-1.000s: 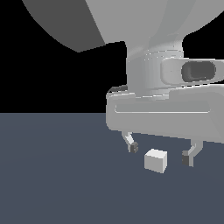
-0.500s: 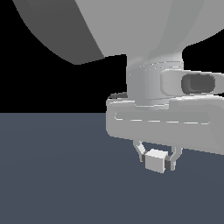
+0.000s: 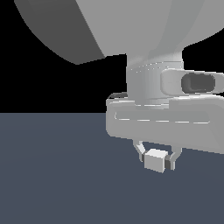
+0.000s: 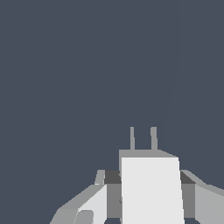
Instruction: Plug the charger into the wall socket.
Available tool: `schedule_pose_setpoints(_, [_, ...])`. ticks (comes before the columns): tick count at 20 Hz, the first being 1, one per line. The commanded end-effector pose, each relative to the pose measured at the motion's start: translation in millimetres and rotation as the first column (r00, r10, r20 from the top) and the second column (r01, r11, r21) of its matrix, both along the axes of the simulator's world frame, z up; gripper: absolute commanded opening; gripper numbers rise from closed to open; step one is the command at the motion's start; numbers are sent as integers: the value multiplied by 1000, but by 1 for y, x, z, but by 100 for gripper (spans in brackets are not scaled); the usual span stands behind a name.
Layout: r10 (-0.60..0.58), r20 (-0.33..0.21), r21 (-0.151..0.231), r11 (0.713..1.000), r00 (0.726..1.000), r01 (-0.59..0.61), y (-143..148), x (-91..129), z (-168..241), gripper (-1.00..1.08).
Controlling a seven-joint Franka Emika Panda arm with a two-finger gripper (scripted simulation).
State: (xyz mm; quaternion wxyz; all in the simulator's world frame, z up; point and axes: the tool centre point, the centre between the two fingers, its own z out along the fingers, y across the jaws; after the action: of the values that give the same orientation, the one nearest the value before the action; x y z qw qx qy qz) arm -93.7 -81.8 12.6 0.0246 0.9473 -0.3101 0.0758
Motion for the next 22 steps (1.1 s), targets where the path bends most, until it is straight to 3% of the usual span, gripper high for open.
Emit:
schedule_pose_setpoints(1, [10,1,0,1000,1000,-10,0,2,2,-100])
schedule_pose_setpoints(11, [150,1,-4,989,989,-150,-4,28,35,-100])
schedule_pose_setpoints(22, [344,1,-3,939,939,-344,0,66,79,-100])
